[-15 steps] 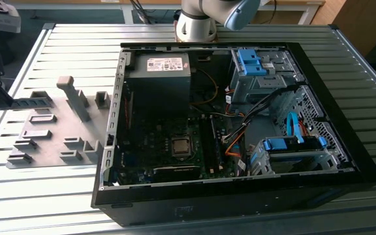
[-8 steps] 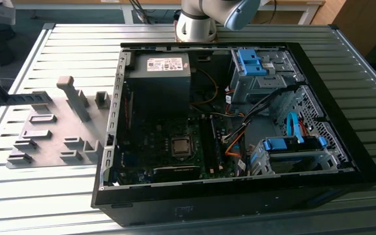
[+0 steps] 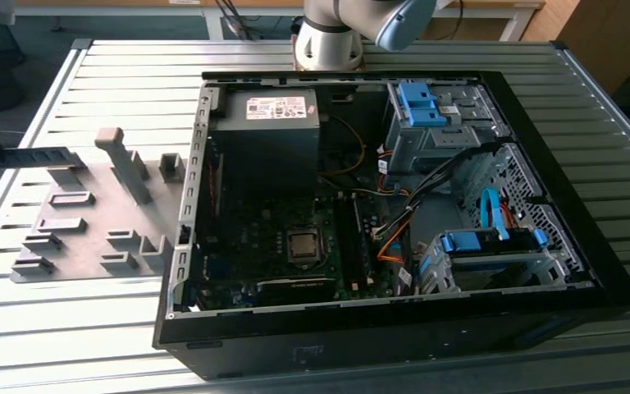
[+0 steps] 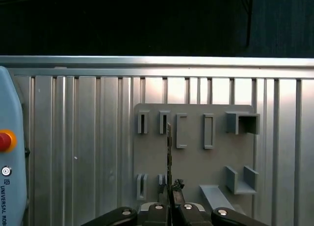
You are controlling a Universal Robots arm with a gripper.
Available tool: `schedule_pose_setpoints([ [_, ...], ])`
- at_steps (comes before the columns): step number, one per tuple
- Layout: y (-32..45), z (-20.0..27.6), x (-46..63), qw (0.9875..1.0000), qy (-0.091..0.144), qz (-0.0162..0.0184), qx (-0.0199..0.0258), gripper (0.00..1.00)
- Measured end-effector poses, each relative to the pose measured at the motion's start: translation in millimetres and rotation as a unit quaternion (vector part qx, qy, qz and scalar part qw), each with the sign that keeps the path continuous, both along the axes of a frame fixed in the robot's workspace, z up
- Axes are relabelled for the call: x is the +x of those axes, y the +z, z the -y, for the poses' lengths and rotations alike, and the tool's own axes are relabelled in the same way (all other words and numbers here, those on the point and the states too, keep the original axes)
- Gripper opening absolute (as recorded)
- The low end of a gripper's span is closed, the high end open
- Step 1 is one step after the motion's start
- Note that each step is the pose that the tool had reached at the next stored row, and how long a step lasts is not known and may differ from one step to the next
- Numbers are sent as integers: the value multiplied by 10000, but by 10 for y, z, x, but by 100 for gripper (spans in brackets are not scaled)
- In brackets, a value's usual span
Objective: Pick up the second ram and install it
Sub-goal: 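Pick up the second ram and move it above second insertion slot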
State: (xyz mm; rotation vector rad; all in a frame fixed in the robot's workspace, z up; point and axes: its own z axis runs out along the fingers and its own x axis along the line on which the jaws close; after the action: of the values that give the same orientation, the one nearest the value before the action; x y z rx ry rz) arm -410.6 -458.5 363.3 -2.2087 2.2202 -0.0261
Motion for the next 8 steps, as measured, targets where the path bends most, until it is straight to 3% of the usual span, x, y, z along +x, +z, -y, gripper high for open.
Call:
schedule_pose_setpoints([
  [8,147,0,-1,10000,0,16,0,14],
])
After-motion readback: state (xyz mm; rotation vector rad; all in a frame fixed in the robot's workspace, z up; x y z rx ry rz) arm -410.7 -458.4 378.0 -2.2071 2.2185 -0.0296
